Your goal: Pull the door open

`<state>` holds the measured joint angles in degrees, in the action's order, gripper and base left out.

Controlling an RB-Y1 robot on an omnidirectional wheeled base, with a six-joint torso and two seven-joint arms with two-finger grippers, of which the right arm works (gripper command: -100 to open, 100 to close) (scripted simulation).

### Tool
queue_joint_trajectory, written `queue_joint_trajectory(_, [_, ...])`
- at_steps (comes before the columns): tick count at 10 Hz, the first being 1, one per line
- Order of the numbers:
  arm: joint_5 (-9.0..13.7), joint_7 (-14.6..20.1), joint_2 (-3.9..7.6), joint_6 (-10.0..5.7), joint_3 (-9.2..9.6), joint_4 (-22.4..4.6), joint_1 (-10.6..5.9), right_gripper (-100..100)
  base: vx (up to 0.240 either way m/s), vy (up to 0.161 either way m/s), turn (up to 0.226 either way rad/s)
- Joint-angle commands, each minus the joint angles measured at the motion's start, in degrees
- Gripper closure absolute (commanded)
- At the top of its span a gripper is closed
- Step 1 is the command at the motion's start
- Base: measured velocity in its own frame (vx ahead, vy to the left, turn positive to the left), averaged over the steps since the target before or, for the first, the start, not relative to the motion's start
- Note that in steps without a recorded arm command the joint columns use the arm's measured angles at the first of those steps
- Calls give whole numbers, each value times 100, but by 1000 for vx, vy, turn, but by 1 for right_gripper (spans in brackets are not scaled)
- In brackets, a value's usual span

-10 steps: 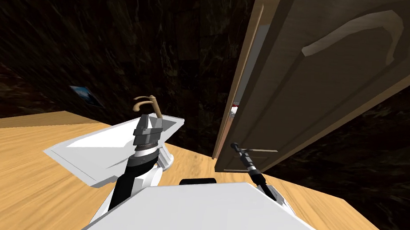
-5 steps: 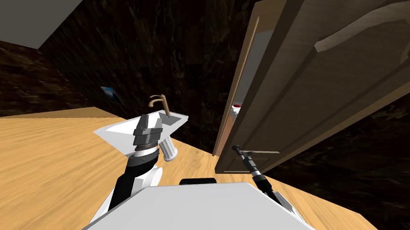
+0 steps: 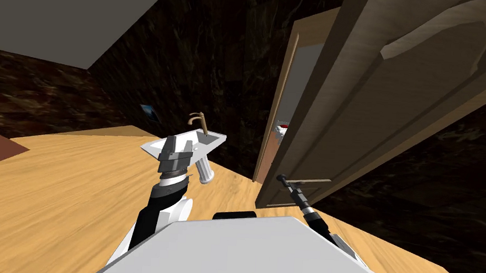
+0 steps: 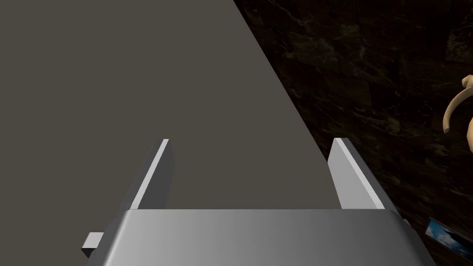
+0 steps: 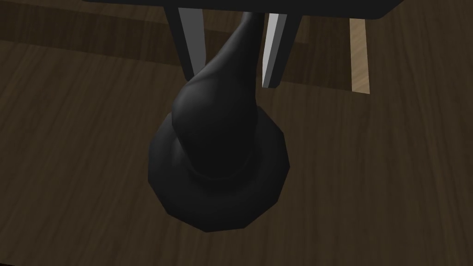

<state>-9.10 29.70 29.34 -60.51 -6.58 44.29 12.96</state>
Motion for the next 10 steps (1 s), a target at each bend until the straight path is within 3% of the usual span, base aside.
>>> queue_joint_trajectory(1, [-28,15,16,-126,0,-3,72,100,-182,-96,167])
queue_joint_trajectory(7, [-99,119,149,-609,-41,-187,253,100,-189,-76,149])
queue_joint_trajectory(8, [-100,114,117,-534,-19,-147,244,100,-88,-25,29])
queue_joint_trajectory(10, [-142,139,123,-590,-31,-200,232,100,-195,-85,170])
